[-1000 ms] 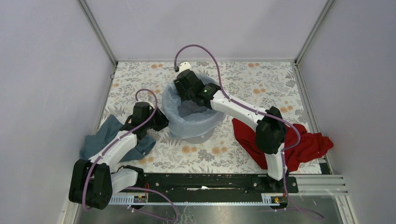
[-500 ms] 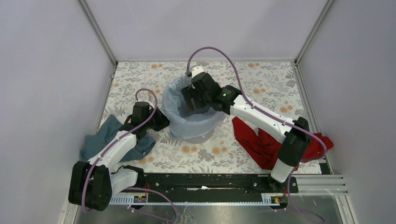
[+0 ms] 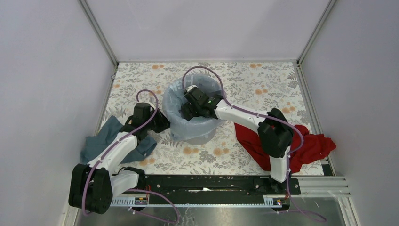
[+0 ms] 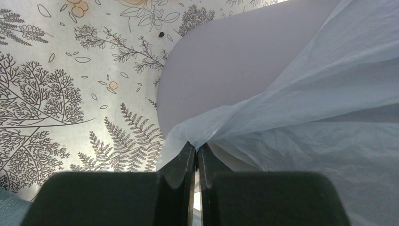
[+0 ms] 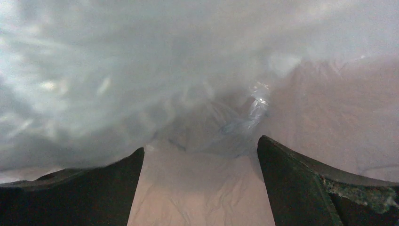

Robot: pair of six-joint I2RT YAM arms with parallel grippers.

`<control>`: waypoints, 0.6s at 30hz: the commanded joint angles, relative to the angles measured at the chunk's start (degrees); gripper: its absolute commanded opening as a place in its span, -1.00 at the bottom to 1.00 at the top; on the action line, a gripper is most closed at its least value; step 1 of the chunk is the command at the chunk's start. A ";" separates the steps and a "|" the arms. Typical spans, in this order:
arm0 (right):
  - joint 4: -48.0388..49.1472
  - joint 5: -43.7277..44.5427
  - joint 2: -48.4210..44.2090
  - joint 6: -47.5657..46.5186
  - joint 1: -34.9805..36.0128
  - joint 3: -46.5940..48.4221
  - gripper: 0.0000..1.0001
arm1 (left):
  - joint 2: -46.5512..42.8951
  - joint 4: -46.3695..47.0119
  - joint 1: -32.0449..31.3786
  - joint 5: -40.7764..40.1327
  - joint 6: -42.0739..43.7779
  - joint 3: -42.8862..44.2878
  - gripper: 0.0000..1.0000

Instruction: Put the trash bags into the trash bin

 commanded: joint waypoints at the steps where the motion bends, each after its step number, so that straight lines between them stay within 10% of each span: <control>1: 4.17 -1.23 1.98 1.57 0.08 -0.49 0.94 | -1.60 0.26 -0.14 -1.16 0.78 3.33 -0.85; 18: 5.70 -2.38 7.50 1.09 -0.21 -0.26 0.99 | -2.90 -1.08 -0.14 -1.37 1.25 3.90 -0.69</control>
